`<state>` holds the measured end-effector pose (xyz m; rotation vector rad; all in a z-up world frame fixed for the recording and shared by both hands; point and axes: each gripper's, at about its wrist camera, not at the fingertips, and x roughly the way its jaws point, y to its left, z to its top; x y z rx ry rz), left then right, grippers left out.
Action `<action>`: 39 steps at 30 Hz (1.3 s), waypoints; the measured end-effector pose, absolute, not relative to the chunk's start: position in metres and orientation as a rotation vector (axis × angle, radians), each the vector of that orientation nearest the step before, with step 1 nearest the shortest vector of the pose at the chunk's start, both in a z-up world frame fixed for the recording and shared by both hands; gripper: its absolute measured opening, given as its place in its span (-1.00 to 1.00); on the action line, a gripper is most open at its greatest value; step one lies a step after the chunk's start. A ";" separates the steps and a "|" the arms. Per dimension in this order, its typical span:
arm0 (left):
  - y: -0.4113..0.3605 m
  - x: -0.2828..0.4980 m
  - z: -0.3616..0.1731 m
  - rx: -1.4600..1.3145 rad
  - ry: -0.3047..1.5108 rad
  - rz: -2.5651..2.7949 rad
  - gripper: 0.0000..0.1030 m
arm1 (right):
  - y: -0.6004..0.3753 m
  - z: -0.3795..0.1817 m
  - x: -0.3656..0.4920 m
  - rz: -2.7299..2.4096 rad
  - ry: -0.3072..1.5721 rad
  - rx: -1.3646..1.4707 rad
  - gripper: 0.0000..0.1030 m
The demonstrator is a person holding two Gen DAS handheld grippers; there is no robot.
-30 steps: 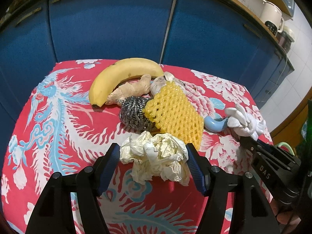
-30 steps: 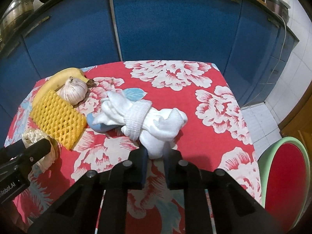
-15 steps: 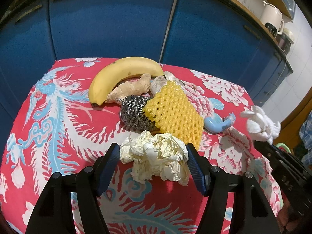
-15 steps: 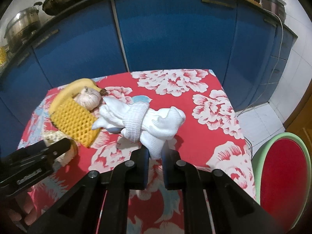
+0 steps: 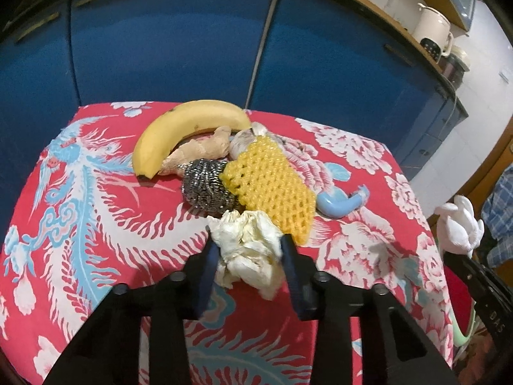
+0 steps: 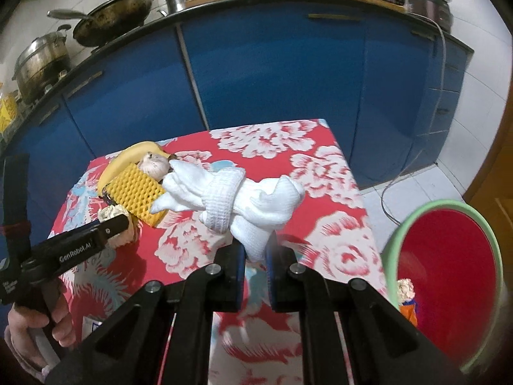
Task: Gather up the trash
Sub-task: 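Carry the white paper and white socks over the red bucket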
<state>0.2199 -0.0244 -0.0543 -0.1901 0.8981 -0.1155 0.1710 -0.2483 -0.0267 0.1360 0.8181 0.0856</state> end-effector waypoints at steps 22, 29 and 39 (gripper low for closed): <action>-0.056 0.174 -0.008 -0.171 0.829 -0.220 -0.59 | -0.349 -0.019 0.098 -0.099 0.785 0.301 -0.74; -0.085 0.158 0.003 -0.137 0.819 -0.281 -0.59 | -0.376 -0.022 0.076 -0.157 0.785 0.339 -0.74; -0.137 0.137 0.010 -0.062 0.822 -0.376 -0.59 | -0.414 -0.039 0.058 -0.238 0.814 0.400 -0.72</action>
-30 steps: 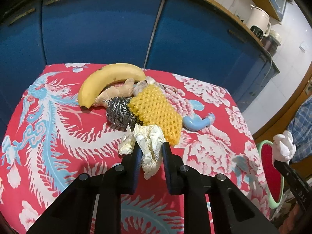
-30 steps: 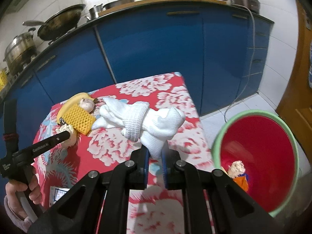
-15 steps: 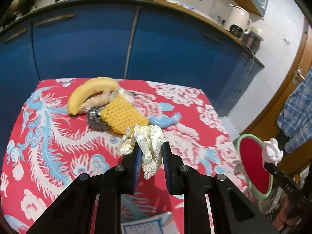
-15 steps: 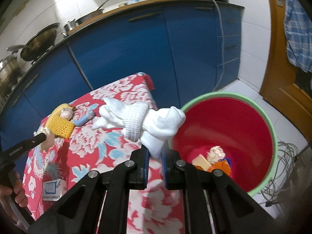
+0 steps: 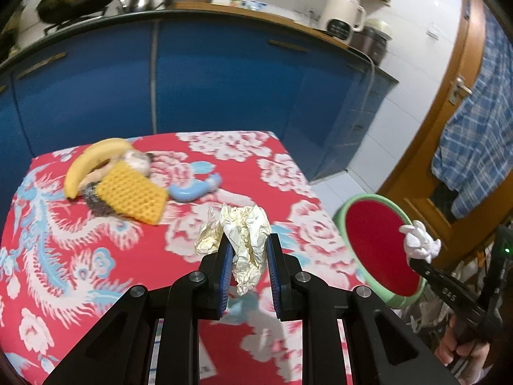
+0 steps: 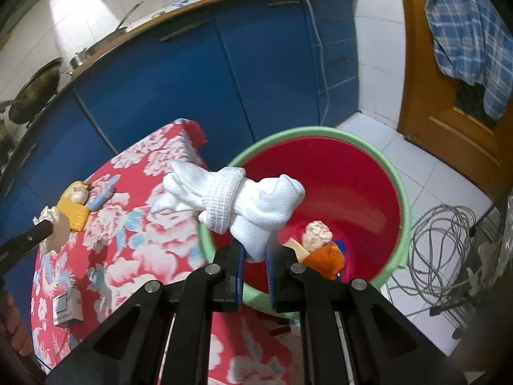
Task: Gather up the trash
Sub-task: 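Carry the white paper and white socks over the red bucket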
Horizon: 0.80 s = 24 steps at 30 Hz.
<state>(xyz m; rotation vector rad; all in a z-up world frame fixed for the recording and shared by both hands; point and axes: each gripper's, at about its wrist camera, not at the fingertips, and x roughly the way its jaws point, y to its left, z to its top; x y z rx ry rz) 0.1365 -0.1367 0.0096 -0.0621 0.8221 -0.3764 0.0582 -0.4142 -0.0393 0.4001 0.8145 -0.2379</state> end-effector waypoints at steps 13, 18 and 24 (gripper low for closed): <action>-0.211 0.125 0.002 0.051 0.847 -0.486 -0.59 | -0.453 -0.060 0.039 -0.301 0.836 0.461 -0.60; -0.234 0.124 -0.003 0.090 0.856 -0.525 -0.59 | -0.462 -0.061 0.034 -0.309 0.825 0.473 -0.55; -0.262 0.124 -0.013 0.118 0.877 -0.570 -0.59 | -0.468 -0.060 0.027 -0.313 0.820 0.476 -0.49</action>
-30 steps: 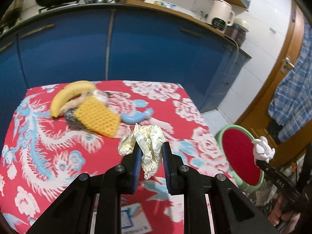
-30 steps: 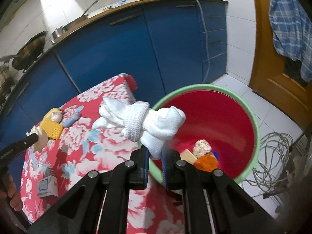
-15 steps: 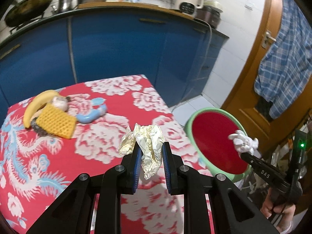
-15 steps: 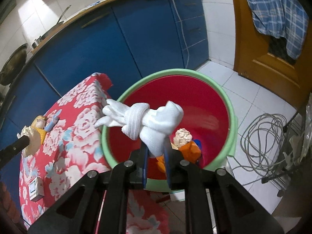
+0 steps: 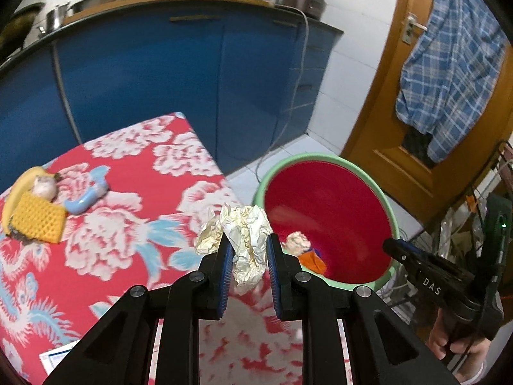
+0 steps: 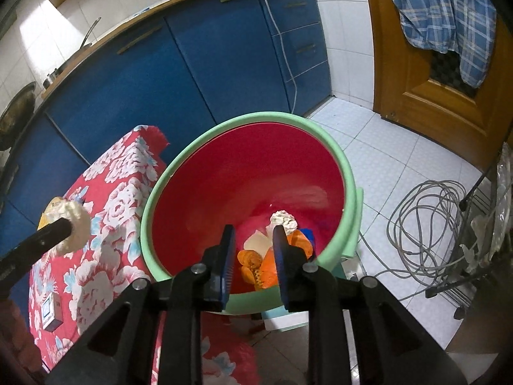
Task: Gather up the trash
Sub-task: 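Carry the white paper and white socks over the red bucket, then open both tools to drop the paper and socks into the bucket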
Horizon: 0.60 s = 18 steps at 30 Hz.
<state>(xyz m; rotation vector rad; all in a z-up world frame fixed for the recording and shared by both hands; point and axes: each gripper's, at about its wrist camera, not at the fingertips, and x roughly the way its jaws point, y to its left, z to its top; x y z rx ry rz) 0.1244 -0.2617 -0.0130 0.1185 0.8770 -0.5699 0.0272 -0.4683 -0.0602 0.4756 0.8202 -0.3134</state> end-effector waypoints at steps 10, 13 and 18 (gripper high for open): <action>-0.306 0.125 -0.030 0.157 0.906 -0.659 -0.58 | -0.474 -0.058 0.019 -0.324 0.812 0.475 -0.46; -0.317 0.127 -0.034 0.177 0.907 -0.667 -0.57 | -0.476 -0.059 0.017 -0.329 0.814 0.481 -0.46; -0.328 0.126 -0.041 0.192 0.914 -0.682 -0.49 | -0.479 -0.059 0.015 -0.341 0.818 0.482 -0.46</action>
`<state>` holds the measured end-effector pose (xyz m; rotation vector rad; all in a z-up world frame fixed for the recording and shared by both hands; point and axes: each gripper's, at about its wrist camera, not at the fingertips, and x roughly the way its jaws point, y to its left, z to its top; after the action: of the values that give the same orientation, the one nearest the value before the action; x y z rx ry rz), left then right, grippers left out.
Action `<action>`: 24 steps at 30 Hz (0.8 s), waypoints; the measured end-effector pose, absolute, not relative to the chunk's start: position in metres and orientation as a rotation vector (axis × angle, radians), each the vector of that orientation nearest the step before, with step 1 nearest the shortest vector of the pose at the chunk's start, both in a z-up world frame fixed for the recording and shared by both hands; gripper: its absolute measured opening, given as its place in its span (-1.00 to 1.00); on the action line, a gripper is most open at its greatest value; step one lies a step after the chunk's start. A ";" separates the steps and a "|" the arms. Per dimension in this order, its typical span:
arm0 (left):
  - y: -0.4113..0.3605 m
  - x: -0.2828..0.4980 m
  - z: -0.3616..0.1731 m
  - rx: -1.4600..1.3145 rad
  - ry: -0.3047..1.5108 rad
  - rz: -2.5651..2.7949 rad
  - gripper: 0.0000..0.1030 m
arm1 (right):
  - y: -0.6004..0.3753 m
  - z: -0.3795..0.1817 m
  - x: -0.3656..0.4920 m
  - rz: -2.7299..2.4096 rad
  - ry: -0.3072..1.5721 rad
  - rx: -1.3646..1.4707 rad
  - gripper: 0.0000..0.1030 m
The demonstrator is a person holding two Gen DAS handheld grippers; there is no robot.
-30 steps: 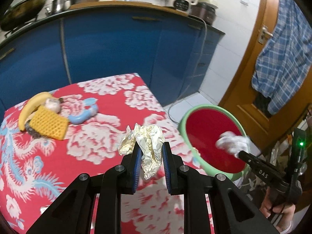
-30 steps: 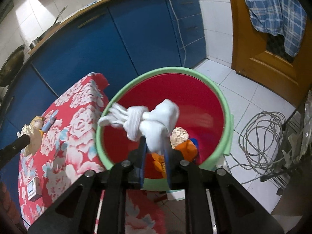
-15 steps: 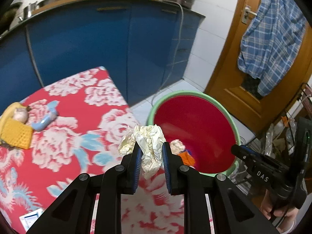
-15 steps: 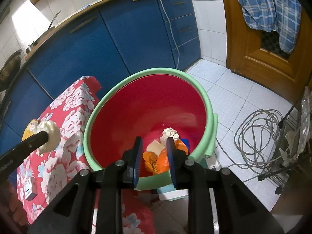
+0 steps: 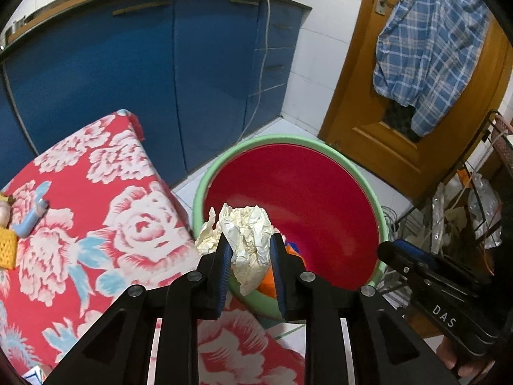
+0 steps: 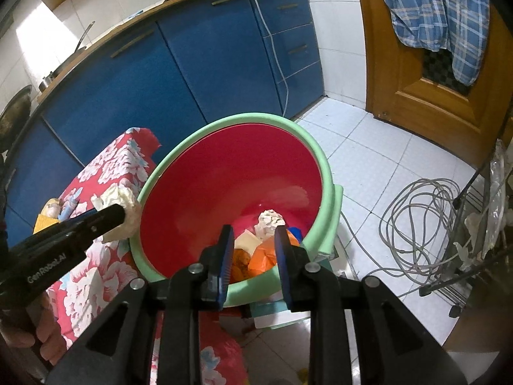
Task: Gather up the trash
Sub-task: 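Open both tools to drop the paper and socks into the bucket, then move both tools back over the table toward the white medicine box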
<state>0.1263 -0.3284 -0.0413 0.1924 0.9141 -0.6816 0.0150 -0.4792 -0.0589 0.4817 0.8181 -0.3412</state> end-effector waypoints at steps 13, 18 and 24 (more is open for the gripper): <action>-0.324 0.126 -0.042 0.157 0.911 -0.689 0.00 | -0.479 -0.058 0.011 -0.349 0.817 0.489 -0.35; -0.310 0.126 -0.038 0.128 0.912 -0.664 0.00 | -0.473 -0.052 0.009 -0.340 0.807 0.482 -0.32; -0.281 0.125 -0.032 0.093 0.911 -0.615 0.00 | -0.461 -0.043 0.006 -0.318 0.792 0.470 -0.26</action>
<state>0.1252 -0.2813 -0.0321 0.0928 0.9105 -0.6148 0.0061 -0.4605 -0.0434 0.4698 0.7918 -0.3177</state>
